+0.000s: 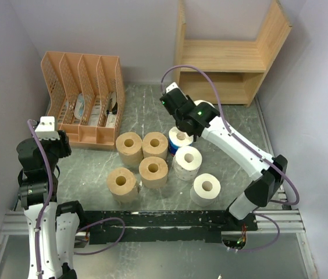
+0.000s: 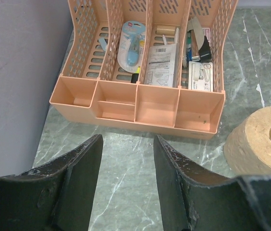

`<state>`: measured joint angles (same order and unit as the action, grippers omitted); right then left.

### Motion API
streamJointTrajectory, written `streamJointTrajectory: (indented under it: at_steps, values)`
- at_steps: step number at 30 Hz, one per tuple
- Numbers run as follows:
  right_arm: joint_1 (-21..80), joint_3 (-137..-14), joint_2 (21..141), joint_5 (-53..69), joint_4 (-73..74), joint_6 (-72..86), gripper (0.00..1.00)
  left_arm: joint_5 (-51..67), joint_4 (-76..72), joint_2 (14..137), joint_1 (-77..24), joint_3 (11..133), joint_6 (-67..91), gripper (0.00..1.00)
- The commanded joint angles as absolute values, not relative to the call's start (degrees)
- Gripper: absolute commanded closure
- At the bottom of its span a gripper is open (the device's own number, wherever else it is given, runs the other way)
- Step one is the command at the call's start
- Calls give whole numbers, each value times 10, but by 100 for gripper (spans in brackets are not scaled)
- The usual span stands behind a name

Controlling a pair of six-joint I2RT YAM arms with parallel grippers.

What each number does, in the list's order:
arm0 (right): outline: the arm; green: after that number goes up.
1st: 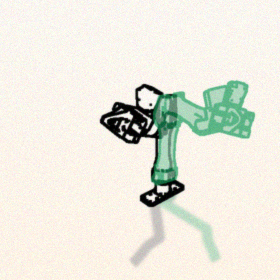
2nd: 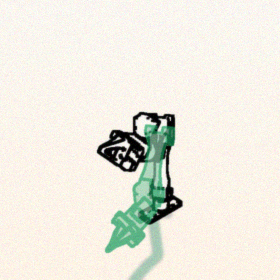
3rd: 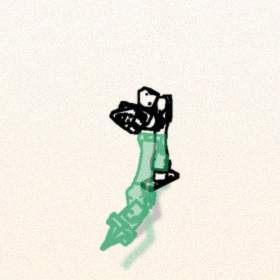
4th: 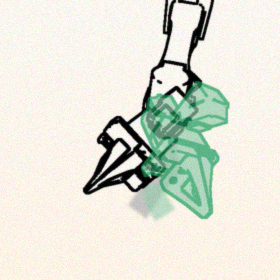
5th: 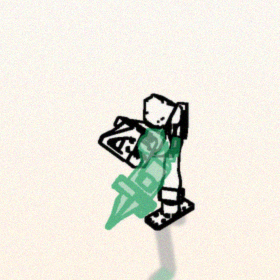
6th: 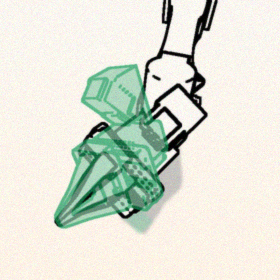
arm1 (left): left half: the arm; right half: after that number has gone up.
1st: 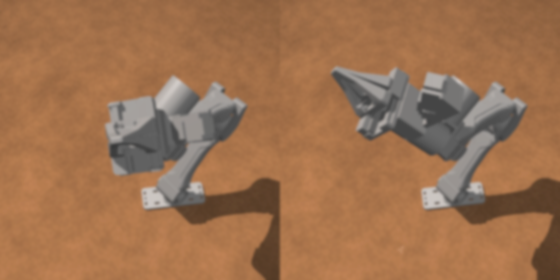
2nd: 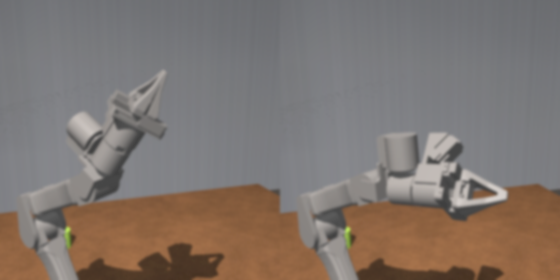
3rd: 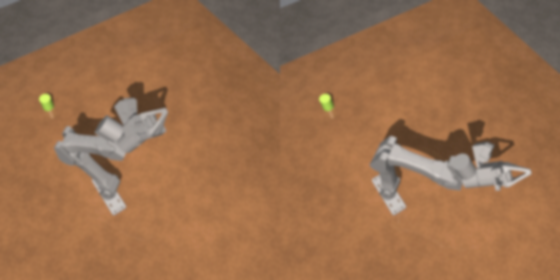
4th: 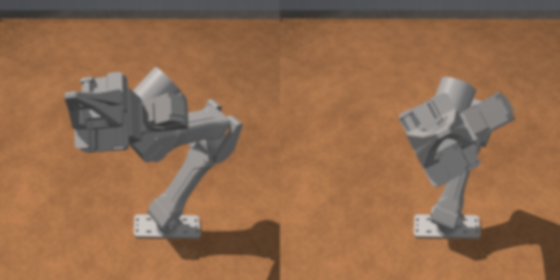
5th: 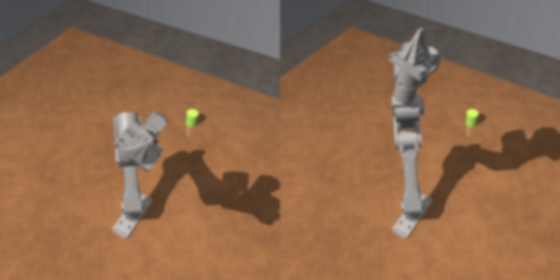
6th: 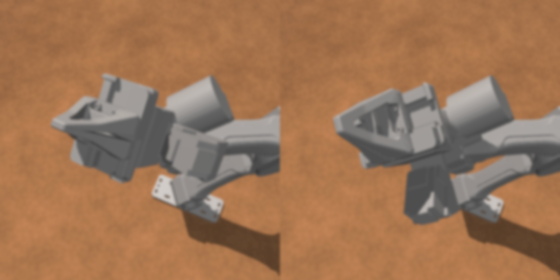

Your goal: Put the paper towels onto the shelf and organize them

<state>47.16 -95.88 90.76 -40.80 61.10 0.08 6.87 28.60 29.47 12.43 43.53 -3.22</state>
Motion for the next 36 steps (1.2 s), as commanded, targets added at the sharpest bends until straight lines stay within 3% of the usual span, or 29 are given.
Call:
streamJointTrajectory:
  at_steps: [1,7,14,25,36]
  values:
    - [428,-951,901,-398,472,-126,100,77,281,291,117,434,-37,42]
    - [329,-808,839,-322,268,-270,100,76,274,288,108,430,-37,42]
    - [176,-749,853,-237,107,-333,100,65,259,286,95,420,-39,44]
    - [102,-761,963,-199,-5,-382,100,58,253,280,94,415,-39,46]
    - [51,-739,999,-212,-132,-383,100,59,252,282,93,415,-39,45]
